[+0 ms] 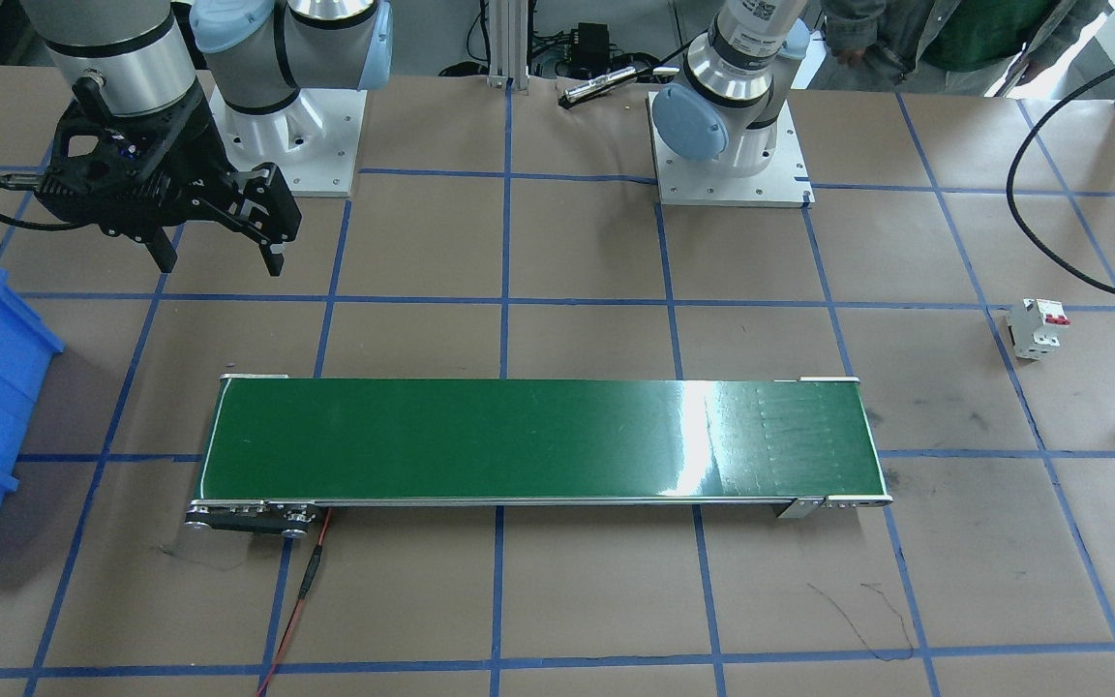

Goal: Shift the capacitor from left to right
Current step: 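Lift the capacitor with the left gripper and carry it over the conveyor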

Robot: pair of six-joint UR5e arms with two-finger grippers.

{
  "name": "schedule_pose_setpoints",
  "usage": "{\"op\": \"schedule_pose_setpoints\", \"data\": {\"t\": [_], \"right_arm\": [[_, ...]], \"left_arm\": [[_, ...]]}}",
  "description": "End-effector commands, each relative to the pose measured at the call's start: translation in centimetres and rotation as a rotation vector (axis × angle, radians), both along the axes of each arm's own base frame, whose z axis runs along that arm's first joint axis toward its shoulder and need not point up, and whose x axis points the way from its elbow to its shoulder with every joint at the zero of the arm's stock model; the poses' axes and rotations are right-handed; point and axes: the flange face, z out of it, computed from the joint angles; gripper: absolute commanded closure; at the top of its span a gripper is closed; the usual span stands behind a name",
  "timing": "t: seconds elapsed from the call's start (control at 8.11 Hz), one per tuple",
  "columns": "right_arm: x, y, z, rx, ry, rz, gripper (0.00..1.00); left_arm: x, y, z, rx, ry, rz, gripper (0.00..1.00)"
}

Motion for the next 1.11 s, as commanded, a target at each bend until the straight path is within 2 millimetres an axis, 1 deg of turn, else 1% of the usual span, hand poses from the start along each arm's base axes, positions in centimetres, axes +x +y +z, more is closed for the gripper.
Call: {"op": "schedule_pose_setpoints", "data": {"t": [0.0,0.12,0.25,0.37,0.49,0.62,0.74,0.86,0.99], "right_arm": [[0.0,0.0,0.0,0.000,0.000,0.000,0.00],[0.0,0.0,0.0,0.000,-0.001,0.000,0.00],[0.0,0.0,0.0,0.000,-0.001,0.000,0.00],[0.0,0.0,0.0,0.000,0.000,0.000,0.00],[0.0,0.0,0.0,0.000,0.000,0.002,0.00],[0.0,0.0,0.0,0.000,0.000,0.000,0.00],[0.0,0.0,0.0,0.000,0.000,0.000,0.00],[0.0,0.0,0.0,0.000,0.000,0.002,0.00],[0.0,0.0,0.0,0.000,0.000,0.002,0.00]], "left_arm": [[-11.1,-2.6,2.0,0.053,0.030,0.009,1.00],[-13.9,-2.7,2.1,0.101,0.047,0.014,1.00],[-18.2,-3.2,1.6,0.138,0.075,0.055,1.00],[-22.6,-4.2,0.9,0.151,0.076,0.028,1.00],[-25.2,-4.4,0.8,0.149,0.075,0.072,1.00],[-26.1,-4.5,0.4,0.157,0.084,0.137,1.00],[-26.3,-4.8,-0.4,0.163,0.094,0.200,1.00],[-27.0,-5.4,-1.3,0.166,0.104,0.215,1.00],[-27.7,-6.3,-3.0,0.172,0.164,0.285,1.00]]}}
